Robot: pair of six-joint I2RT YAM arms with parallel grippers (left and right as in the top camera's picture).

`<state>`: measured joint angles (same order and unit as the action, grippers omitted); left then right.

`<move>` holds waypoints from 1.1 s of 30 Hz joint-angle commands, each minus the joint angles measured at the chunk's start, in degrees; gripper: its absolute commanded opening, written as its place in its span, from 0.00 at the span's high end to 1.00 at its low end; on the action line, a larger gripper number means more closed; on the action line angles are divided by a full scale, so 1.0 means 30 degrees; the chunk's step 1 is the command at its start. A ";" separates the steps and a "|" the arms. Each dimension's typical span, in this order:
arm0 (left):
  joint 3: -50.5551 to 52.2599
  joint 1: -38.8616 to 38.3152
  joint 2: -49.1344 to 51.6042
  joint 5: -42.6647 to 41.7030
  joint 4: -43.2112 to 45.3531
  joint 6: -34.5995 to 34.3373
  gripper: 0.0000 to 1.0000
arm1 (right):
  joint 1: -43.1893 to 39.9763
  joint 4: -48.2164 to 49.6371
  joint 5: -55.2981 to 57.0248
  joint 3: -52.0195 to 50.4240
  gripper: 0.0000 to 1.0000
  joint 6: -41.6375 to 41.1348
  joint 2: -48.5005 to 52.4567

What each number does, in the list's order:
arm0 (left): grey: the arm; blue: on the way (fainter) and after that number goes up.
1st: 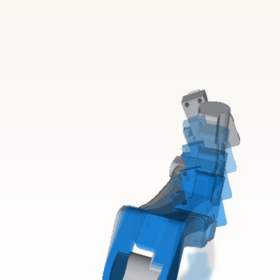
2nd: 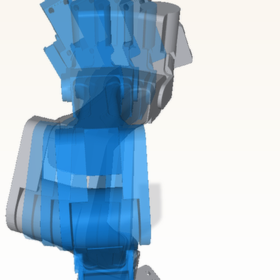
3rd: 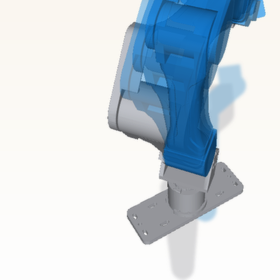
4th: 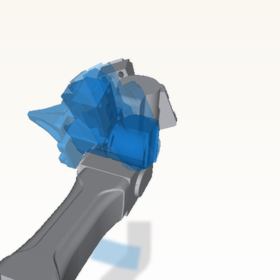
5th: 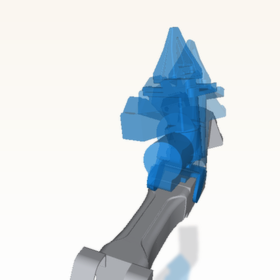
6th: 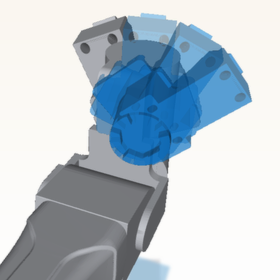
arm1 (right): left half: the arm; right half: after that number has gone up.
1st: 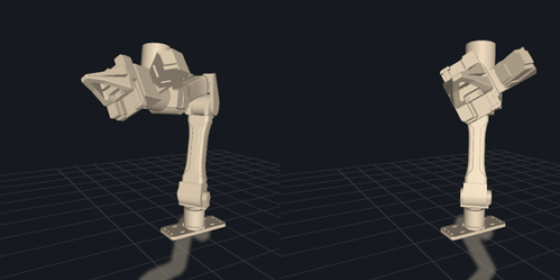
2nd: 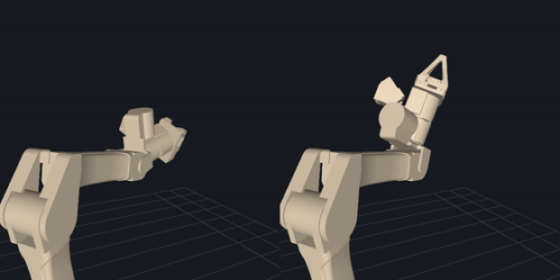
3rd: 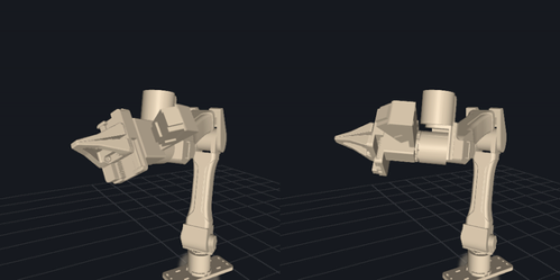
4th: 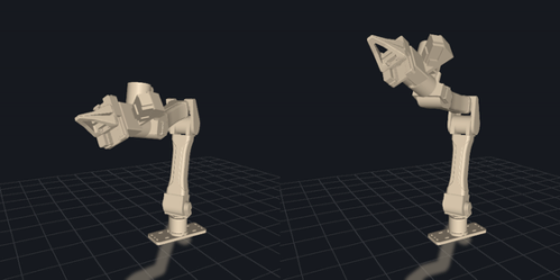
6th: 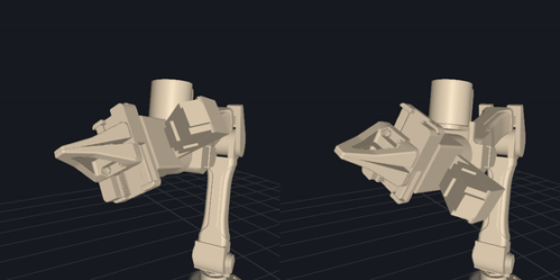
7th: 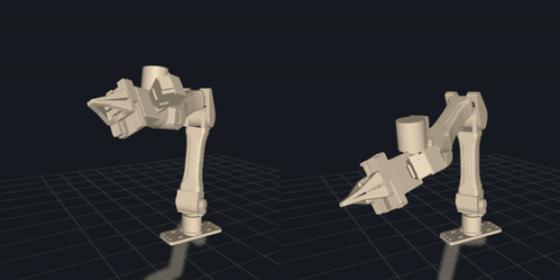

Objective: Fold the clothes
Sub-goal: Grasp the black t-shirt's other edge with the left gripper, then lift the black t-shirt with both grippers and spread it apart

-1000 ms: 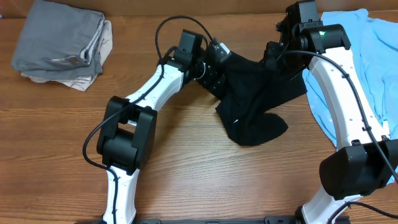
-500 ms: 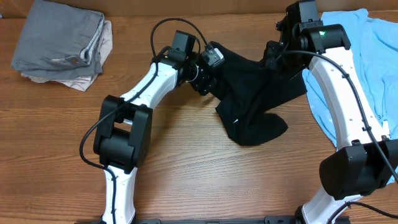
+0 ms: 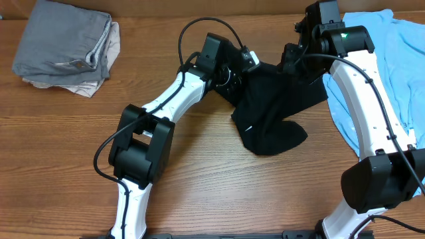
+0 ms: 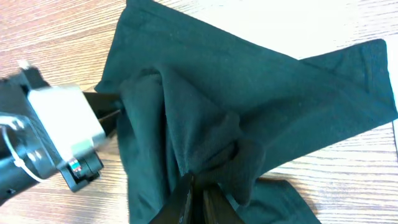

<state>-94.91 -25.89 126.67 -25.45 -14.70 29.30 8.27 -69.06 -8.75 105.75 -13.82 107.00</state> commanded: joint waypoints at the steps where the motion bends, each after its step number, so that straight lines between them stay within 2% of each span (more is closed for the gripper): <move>1: -0.0561 0.0503 -0.0466 0.1559 0.0117 -0.2011 0.96 | -0.0102 0.0066 -0.0109 0.0364 0.93 0.0109 -0.0189; 5: -0.1450 0.1253 -0.1712 0.3330 -0.0903 -0.4080 0.96 | -0.0109 0.0160 -0.0109 0.0364 0.93 0.0095 -0.0189; 10: -0.2769 0.1515 -0.4532 0.4758 -0.3082 -0.4211 0.96 | -0.0102 0.0452 -0.0189 0.0364 0.92 0.0036 -0.0189; 14: -0.3198 0.1501 -0.6958 0.4983 -0.3526 -0.4211 0.96 | -0.0102 0.1129 -0.0925 0.0364 0.90 0.0066 -0.0189; 15: -0.3198 0.1501 -0.7562 0.4976 -0.3526 -0.4211 0.96 | -0.0102 0.1341 -0.1297 0.0364 0.87 0.0131 -0.0189; 17: -0.3198 0.1494 -0.8393 0.4976 -0.3512 -0.4211 0.96 | -0.0102 0.1603 -0.2127 0.0364 0.74 0.0262 -0.0189; 20: -0.3198 0.1501 -0.9304 0.4983 -0.3308 -0.4211 0.96 | -0.0095 0.1800 -0.4218 0.0364 0.52 0.1698 -0.0189; 23: -0.3206 0.1501 -0.9610 0.4991 -0.2994 -0.4218 0.96 | -0.0044 0.1712 -0.5945 0.0364 0.34 0.3177 -0.0189; 25: -0.3206 0.1501 -0.9653 0.4998 -0.2681 -0.4218 0.96 | -0.0044 0.1486 -0.6178 0.0364 0.30 0.3293 -0.0189; 33: -0.3206 0.1501 -0.9653 0.5850 -0.2171 -0.4240 0.96 | 0.0240 -0.0903 -0.6193 0.0299 0.27 0.5574 -0.0189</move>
<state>-103.96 -21.65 97.80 -10.31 -22.31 17.89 8.29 -69.89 -25.85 105.75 -1.72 107.00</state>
